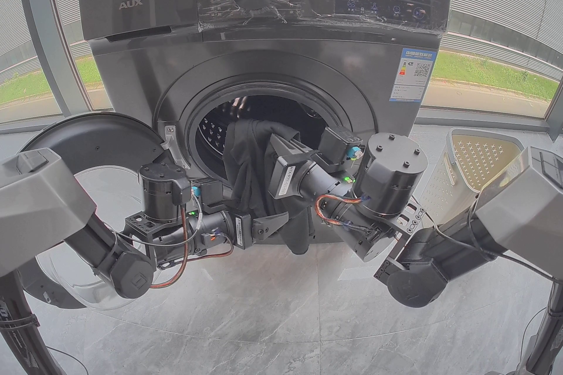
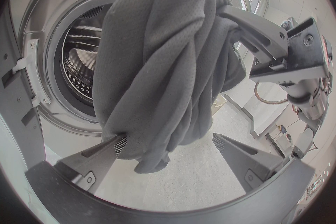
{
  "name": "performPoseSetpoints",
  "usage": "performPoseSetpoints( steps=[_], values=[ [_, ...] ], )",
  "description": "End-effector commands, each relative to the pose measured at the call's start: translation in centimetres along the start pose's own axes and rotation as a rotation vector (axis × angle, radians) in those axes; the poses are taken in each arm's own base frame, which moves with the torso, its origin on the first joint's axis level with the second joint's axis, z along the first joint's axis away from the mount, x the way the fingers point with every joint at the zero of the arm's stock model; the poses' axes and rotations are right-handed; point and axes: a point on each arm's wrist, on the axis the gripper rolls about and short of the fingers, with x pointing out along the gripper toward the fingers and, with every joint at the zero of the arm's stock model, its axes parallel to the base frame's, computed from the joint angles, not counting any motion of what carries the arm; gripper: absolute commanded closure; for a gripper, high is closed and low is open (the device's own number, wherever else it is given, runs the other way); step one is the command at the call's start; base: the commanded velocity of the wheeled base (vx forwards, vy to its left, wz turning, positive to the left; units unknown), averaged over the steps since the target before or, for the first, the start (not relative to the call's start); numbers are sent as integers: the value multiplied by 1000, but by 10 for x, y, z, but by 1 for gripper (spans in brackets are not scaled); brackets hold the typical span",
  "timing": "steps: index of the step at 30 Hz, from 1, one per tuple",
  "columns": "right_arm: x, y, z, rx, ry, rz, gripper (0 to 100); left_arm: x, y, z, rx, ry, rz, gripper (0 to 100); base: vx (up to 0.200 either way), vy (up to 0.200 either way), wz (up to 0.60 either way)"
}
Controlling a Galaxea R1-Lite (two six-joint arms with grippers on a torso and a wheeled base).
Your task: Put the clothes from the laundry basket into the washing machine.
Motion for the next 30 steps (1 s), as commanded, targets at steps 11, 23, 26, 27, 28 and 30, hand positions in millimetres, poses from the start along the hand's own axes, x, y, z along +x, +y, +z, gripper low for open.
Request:
performPoseSetpoints(
  steps=[11,23,26,27,28,30],
  values=[
    [-1,0,-1,-1,3,-1,100,5,4,-1,26,-98,43,100,0,0,0],
    [-2,-6,-7,-8,23,-18,100,-23,-11,3,55,-164,6,100,0,0,0],
    [-5,-8,-10,-10,24,-18,100,-37,-22,5,65,-173,-18,100,0,0,0],
    [-5,-8,-10,-10,24,-18,100,-37,-22,5,65,-173,-18,100,0,0,0],
    [-9,-12,-16,-15,39,-10,100,-53,-32,9,75,-188,-47,100,0,0,0],
    [-11,-14,-19,-21,52,-3,100,-61,-36,12,81,-199,-70,100,0,0,0]
  ],
)
